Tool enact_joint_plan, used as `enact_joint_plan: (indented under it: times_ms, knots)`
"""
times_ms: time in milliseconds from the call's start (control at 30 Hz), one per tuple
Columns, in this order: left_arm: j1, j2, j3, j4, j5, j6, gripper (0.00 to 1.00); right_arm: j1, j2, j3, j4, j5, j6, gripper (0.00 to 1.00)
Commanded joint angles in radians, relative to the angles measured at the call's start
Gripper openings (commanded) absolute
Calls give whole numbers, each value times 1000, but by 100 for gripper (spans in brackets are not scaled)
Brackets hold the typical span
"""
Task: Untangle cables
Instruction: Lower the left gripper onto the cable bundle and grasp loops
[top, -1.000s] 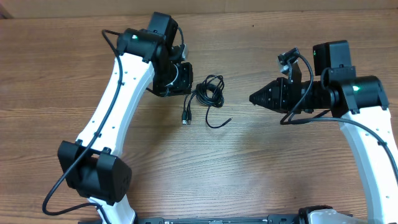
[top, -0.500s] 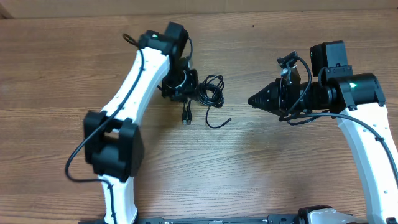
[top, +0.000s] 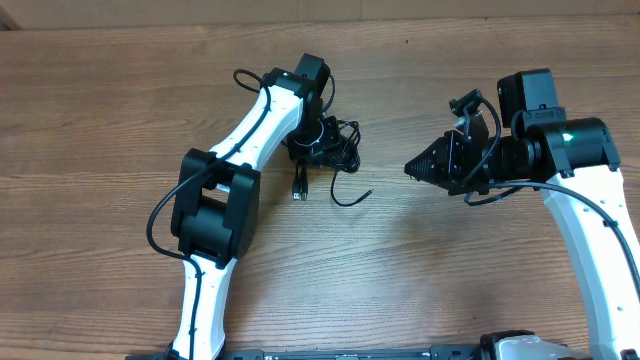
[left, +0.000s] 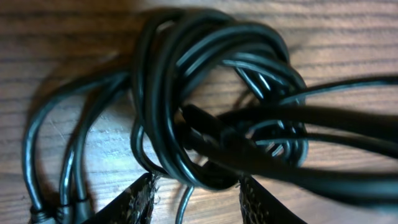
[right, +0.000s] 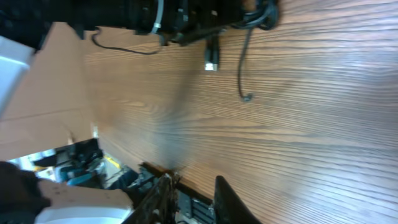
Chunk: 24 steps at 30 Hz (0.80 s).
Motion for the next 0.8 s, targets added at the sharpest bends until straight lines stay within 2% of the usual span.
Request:
enact_joint_plan:
  times_ms: [0, 133, 367, 400, 433, 500, 533, 600, 667, 700, 767]
  knots:
    - [-6, 16, -3, 20, -43, -32, 45, -5, -2, -1, -24, 53, -1, 23]
    - [-6, 18, -3, 33, -67, -37, 49, -5, -2, -1, -54, 53, -1, 27]
    - [-7, 18, -3, 41, -79, -45, 45, -5, -2, -1, -50, 50, -1, 48]
    - [-7, 18, -3, 38, -106, -45, 47, -5, -2, -1, -47, 50, -1, 78]
    - [-7, 18, -4, 35, -137, -45, 49, -5, -2, -1, -47, 50, -1, 97]
    - [-8, 18, -7, 31, -206, -45, 50, -5, -2, 0, -44, 50, -1, 100]
    - [-8, 18, -8, 27, -232, -45, 48, -6, -2, 0, -33, 50, -1, 100]
    - [-8, 18, -11, 18, -268, -45, 35, -6, -2, 0, -2, 50, -1, 100]
    - [-8, 18, -13, 15, -269, -39, 12, -6, -2, -1, 16, 50, 6, 92]
    - [-8, 18, -13, 16, -269, -21, 5, -3, -2, 0, 22, 50, 16, 91]
    - [-8, 18, -13, 17, -268, 55, 4, 2, -2, 0, 28, 50, 26, 88]
